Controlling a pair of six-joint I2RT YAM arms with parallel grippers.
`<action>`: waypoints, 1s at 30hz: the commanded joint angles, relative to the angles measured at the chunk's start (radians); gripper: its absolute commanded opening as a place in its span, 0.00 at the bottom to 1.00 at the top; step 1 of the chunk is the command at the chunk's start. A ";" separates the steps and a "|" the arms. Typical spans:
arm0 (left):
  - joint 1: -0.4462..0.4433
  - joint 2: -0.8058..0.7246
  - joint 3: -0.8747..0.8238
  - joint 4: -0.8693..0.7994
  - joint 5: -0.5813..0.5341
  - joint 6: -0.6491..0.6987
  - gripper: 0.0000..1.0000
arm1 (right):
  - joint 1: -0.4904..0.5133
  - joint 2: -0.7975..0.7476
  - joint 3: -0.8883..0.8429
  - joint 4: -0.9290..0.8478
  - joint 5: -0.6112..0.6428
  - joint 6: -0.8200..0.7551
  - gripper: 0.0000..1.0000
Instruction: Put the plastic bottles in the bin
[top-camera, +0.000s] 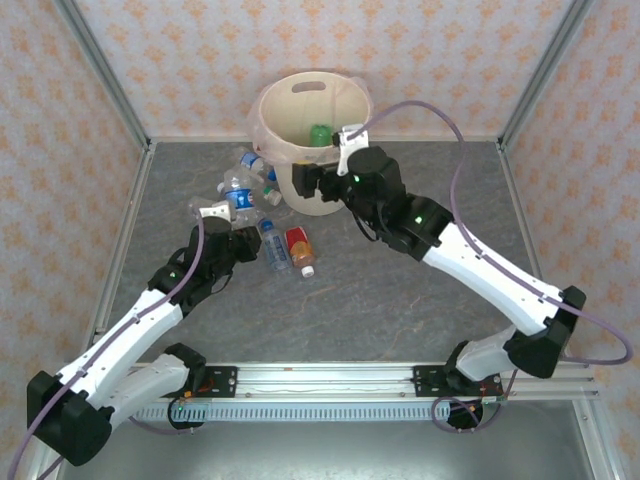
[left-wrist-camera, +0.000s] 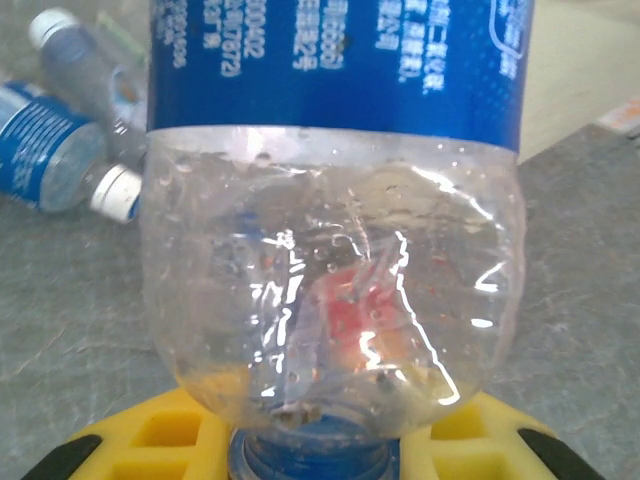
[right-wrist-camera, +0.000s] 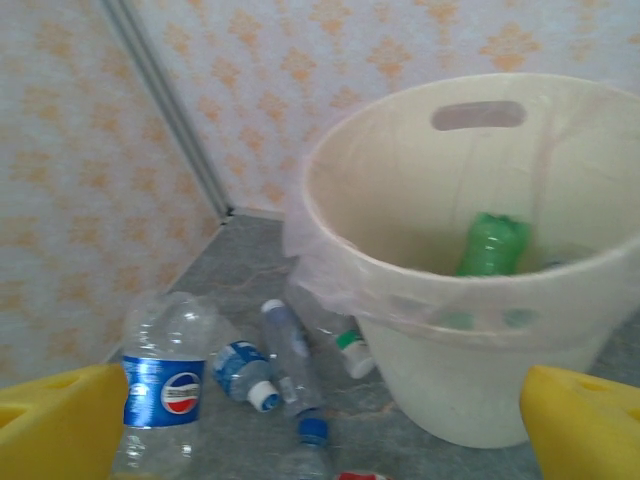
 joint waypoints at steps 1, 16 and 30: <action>-0.049 -0.007 0.073 0.030 -0.045 0.073 0.29 | -0.016 0.055 0.108 -0.104 -0.142 0.029 0.99; -0.215 0.065 0.241 0.071 -0.053 0.155 0.29 | -0.098 0.251 0.359 -0.214 -0.499 0.150 0.88; -0.244 0.098 0.281 0.071 -0.036 0.171 0.29 | -0.099 0.286 0.349 -0.231 -0.593 0.144 0.73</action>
